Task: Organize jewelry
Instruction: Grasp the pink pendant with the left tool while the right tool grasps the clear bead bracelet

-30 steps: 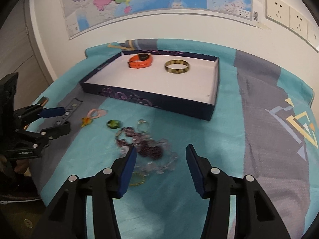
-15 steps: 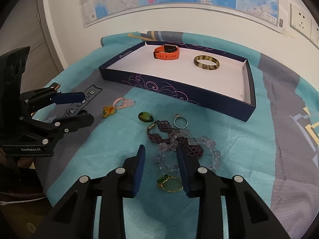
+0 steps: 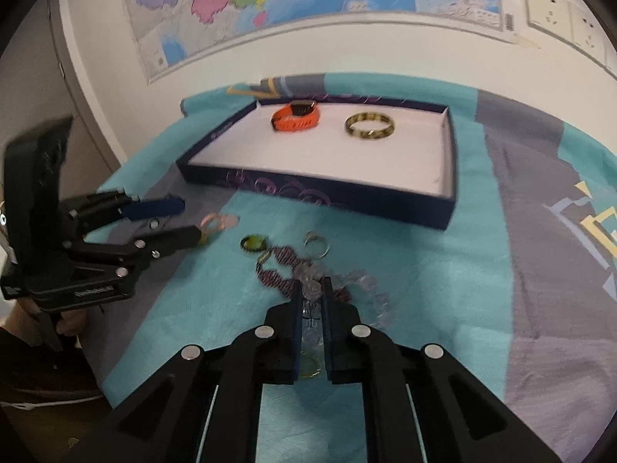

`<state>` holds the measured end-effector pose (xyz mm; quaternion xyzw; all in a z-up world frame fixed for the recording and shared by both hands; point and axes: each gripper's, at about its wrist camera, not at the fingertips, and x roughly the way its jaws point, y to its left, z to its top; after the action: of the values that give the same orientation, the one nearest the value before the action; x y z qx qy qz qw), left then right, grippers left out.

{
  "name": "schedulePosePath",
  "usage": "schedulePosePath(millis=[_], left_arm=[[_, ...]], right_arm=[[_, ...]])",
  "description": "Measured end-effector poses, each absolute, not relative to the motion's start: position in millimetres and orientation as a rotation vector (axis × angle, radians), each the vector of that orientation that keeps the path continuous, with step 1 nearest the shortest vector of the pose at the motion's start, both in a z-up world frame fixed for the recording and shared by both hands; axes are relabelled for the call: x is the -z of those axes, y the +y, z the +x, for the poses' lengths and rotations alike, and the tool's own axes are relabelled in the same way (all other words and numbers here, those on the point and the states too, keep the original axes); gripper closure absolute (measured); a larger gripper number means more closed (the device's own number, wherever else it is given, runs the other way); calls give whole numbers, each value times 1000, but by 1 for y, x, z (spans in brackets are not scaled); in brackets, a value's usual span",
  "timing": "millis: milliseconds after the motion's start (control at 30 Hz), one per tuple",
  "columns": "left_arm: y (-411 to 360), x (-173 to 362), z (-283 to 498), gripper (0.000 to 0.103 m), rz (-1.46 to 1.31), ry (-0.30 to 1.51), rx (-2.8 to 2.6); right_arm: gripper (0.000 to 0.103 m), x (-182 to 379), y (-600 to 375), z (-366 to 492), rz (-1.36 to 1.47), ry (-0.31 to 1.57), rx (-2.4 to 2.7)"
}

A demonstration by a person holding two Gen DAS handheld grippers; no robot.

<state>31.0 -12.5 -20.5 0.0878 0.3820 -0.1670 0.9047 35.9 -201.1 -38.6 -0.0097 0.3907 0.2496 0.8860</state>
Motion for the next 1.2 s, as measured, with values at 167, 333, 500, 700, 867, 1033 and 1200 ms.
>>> schedulePosePath(millis=[167,333,500,700,867,1033,1200], left_arm=[[-12,20,40,63,160,800,370],[-19,23,45,76,174,814,387],[-24,31,57,84,172,864,384],[-23,35,66,91,137,895,391],[-20,33,66,92,118,890,393],[-17,26,63,94,97,872,405],[-15,21,61,102,86,859,416]], right_arm=[[95,20,-218,39,26,761,-507],[95,9,-225,46,42,729,-500],[95,6,-223,50,48,720,-508],[95,7,-221,52,53,720,-517],[95,4,-221,54,59,710,-526],[95,-2,-221,54,62,693,-533],[95,-7,-221,57,61,681,-537]])
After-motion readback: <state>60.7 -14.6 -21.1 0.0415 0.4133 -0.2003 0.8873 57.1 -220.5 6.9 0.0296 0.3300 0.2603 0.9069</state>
